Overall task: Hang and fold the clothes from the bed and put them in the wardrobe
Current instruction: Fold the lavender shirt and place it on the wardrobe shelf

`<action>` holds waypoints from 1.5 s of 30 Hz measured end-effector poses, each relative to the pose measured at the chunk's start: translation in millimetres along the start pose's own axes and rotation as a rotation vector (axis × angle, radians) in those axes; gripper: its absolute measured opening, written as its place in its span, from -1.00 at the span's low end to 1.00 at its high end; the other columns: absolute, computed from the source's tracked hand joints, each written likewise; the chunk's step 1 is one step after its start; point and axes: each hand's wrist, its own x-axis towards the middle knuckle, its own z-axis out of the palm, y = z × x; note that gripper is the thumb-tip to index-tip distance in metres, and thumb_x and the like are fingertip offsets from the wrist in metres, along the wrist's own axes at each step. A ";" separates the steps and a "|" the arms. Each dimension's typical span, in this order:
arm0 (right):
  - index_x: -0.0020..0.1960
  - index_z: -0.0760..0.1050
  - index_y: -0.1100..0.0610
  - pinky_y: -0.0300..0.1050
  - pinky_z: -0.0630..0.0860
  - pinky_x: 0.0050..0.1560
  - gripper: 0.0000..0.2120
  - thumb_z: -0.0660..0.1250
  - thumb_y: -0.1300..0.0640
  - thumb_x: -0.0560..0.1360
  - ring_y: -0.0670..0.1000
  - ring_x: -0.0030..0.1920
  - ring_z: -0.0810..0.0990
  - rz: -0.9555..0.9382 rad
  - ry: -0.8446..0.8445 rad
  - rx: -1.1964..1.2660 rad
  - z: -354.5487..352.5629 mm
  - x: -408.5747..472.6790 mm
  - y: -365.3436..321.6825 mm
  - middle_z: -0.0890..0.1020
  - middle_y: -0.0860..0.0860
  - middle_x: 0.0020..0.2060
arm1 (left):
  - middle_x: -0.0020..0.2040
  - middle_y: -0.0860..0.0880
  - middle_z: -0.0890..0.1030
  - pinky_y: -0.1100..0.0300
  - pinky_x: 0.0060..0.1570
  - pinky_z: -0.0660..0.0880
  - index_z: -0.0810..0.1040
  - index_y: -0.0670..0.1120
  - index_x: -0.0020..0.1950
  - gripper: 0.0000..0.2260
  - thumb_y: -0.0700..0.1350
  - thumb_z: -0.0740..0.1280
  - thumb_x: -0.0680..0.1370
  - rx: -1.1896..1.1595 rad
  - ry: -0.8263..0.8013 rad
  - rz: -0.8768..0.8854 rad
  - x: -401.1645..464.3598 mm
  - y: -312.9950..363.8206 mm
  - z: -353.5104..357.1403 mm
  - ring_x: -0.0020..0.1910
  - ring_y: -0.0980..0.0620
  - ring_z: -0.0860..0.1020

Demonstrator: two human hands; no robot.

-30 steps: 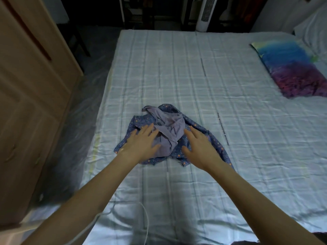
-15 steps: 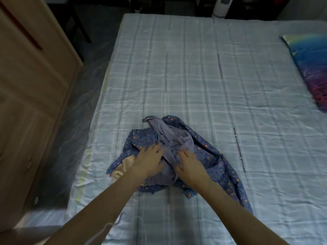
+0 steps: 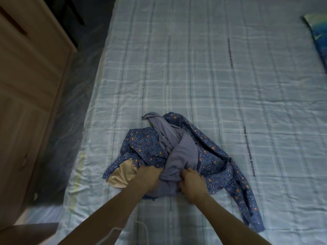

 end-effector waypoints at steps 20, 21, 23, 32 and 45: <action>-0.16 0.28 0.07 -0.04 0.21 -0.27 -0.77 0.26 0.35 0.48 0.09 -0.27 0.37 -0.374 0.713 0.289 -158.9 -176.0 -7.3 0.39 0.03 -0.24 | -0.02 -0.04 0.69 0.23 -0.03 0.54 0.67 -0.13 0.10 -0.71 -0.31 0.23 0.50 -1.025 0.853 0.199 -162.2 80.4 -154.0 -0.02 0.06 0.62; -0.15 0.31 0.11 -0.03 0.20 -0.27 -0.80 0.26 0.36 0.47 0.10 -0.27 0.38 -0.368 0.752 0.296 -167.9 -187.8 -4.2 0.40 0.06 -0.23 | -0.04 -0.04 0.69 0.24 -0.05 0.53 0.68 -0.13 0.07 -0.73 -0.31 0.24 0.51 -1.022 0.856 0.236 -169.5 88.2 -158.1 -0.03 0.06 0.62; -0.10 0.38 0.19 0.03 0.30 -0.22 -0.90 0.27 0.35 0.49 0.16 -0.23 0.42 -0.341 0.811 0.258 -179.4 -210.1 7.4 0.43 0.12 -0.16 | -0.14 -0.03 0.68 0.27 -0.19 0.49 0.67 -0.10 -0.04 -0.76 -0.31 0.23 0.52 -0.955 0.847 0.326 -185.6 103.2 -166.6 -0.15 0.10 0.60; 0.00 0.54 0.22 -0.06 0.39 -0.15 -0.83 0.19 0.20 0.54 0.14 -0.17 0.53 -0.203 0.955 0.217 -174.8 -303.6 94.4 0.55 0.14 -0.13 | -0.37 0.01 0.52 0.15 -0.41 0.32 0.45 -0.01 -0.21 -0.69 0.20 0.30 0.53 0.291 0.902 0.521 -241.7 158.4 -204.5 -0.35 -0.03 0.50; -0.36 0.34 0.04 -0.09 0.33 -0.34 -0.56 0.37 -0.26 0.44 -0.08 -0.43 0.42 -0.148 0.719 0.178 -165.0 -456.3 254.1 0.40 -0.04 -0.50 | -0.02 -0.17 0.61 0.04 -0.17 0.41 0.47 -0.06 0.05 -0.86 -0.02 0.23 0.57 0.438 0.808 0.368 -247.1 338.2 -202.1 -0.03 -0.18 0.58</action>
